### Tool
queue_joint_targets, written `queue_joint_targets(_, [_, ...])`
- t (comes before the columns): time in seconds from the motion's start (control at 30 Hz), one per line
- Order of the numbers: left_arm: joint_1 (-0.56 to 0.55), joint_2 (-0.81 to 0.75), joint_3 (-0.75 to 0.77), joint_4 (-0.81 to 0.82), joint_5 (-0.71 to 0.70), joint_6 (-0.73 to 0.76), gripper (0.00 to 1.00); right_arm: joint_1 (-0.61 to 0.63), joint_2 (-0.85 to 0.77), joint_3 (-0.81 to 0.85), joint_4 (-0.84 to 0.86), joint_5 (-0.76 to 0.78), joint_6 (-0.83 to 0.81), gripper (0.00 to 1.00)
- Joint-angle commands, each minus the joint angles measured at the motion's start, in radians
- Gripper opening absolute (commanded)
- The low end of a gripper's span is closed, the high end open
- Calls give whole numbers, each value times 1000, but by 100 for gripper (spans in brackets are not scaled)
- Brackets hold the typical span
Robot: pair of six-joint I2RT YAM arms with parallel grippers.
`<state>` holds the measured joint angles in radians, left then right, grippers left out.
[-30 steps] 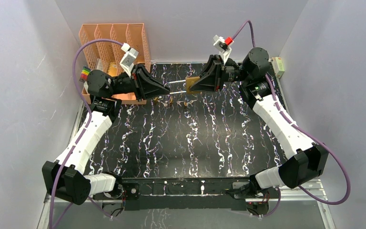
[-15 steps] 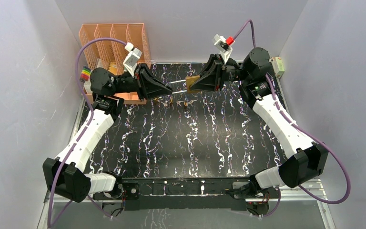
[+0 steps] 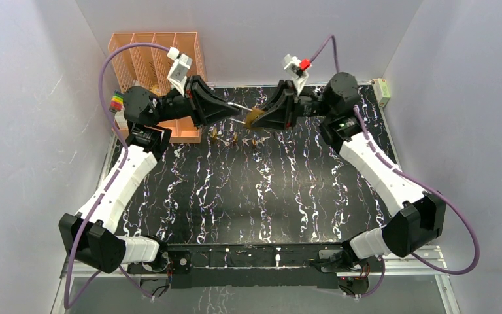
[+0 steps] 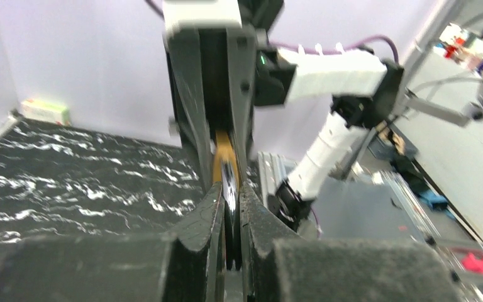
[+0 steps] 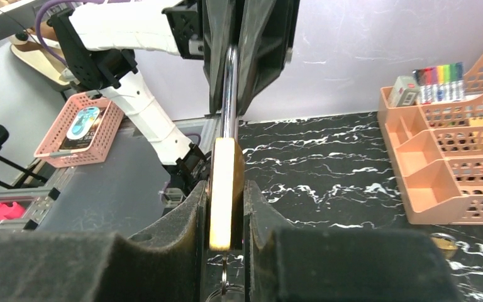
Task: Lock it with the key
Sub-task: Lock the lock.
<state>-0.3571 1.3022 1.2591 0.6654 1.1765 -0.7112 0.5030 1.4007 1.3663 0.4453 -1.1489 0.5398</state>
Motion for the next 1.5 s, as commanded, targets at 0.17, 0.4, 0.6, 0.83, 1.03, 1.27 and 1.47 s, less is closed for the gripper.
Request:
queue_joint_targets(0.17, [-192, 51, 13, 9, -98, 35, 0, 224, 50, -9, 79, 166, 10, 0])
queue_joint_targets(0.4, [-179, 1, 56, -260, -116, 230, 0, 175, -36, -61, 49, 183, -10, 0])
queue_joint_targets(0.6, [-108, -18, 56, -235, -90, 200, 0, 126, -112, -140, 39, 166, 6, 0])
queue_joint_targets(0.83, [-65, -4, 86, -156, -69, 130, 0, 125, -172, -238, 40, 178, 8, 0])
queue_joint_targets(1.03, [-59, 26, 124, -129, -50, 100, 0, 124, -182, -271, 22, 182, -6, 0])
queue_joint_targets(1.27, [-59, 59, 185, -152, -35, 112, 0, 115, -178, -242, -26, 208, -45, 30])
queue_joint_targets(1.47, [-59, 82, 230, -165, -26, 112, 0, 100, -176, -233, -40, 218, -73, 60])
